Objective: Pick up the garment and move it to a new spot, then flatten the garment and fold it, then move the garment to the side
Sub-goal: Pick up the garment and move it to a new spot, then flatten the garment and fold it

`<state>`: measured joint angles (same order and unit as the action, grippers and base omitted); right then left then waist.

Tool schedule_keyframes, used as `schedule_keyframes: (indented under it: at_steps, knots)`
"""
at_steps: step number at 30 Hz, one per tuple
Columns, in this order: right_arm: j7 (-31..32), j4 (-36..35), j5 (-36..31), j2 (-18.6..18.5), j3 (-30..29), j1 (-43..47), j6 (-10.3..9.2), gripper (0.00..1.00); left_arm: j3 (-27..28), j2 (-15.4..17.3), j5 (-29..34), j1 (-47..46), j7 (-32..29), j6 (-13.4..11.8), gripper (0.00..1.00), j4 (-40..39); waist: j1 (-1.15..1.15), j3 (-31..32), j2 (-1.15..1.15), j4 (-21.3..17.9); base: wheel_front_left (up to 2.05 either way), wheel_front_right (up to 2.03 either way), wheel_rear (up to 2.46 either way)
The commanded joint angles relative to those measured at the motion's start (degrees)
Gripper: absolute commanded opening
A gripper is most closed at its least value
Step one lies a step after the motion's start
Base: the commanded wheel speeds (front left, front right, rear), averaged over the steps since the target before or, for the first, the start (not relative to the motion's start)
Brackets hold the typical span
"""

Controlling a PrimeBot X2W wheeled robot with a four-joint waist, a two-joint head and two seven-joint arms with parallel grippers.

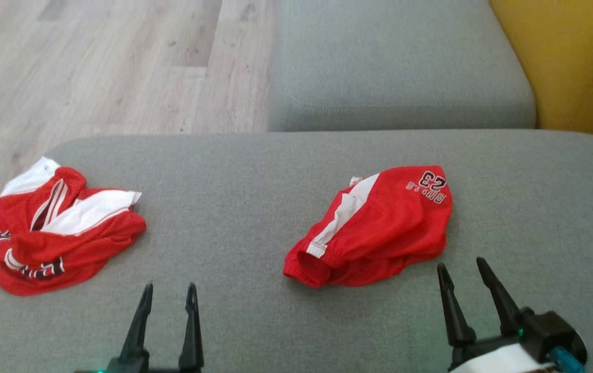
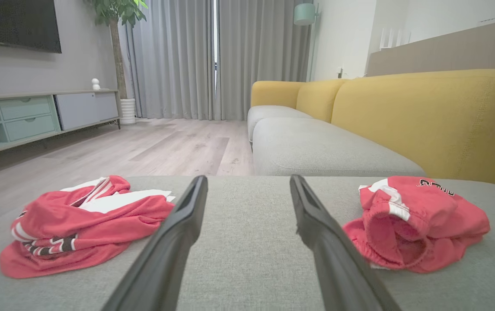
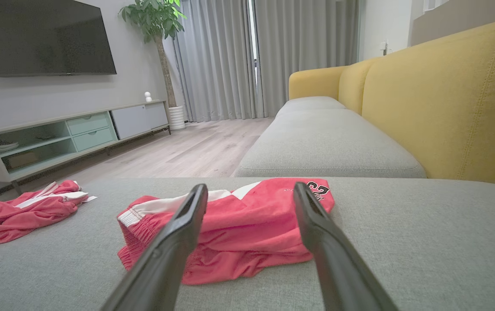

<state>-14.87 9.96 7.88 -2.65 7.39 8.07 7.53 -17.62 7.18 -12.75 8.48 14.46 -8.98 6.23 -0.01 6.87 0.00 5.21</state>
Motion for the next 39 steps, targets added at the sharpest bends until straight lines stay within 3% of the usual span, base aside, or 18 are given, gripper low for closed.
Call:
schedule_keyframes:
  at_steps: [1,14,39]
  knots:
    - [-0.13,-1.81,-0.51,-0.23,1.25,-1.0,-0.04,1.0,2.87,-0.78,1.67,-0.6,0.53,0.67,1.0,-3.0,0.01,0.92,0.0,-0.06,0.0,0.0,0.0]
    - [-0.13,-1.3,-0.51,-0.23,1.14,1.08,-0.04,1.0,3.76,-2.78,7.06,4.76,0.53,3.5,1.0,-4.53,0.01,2.52,0.0,-0.15,0.0,0.0,0.0]
    - [-0.13,-1.28,-0.13,-0.22,0.86,0.72,-0.04,1.0,5.31,-4.07,8.27,5.31,0.53,4.73,1.0,-3.46,0.01,2.35,0.0,-0.86,0.0,0.0,0.0]
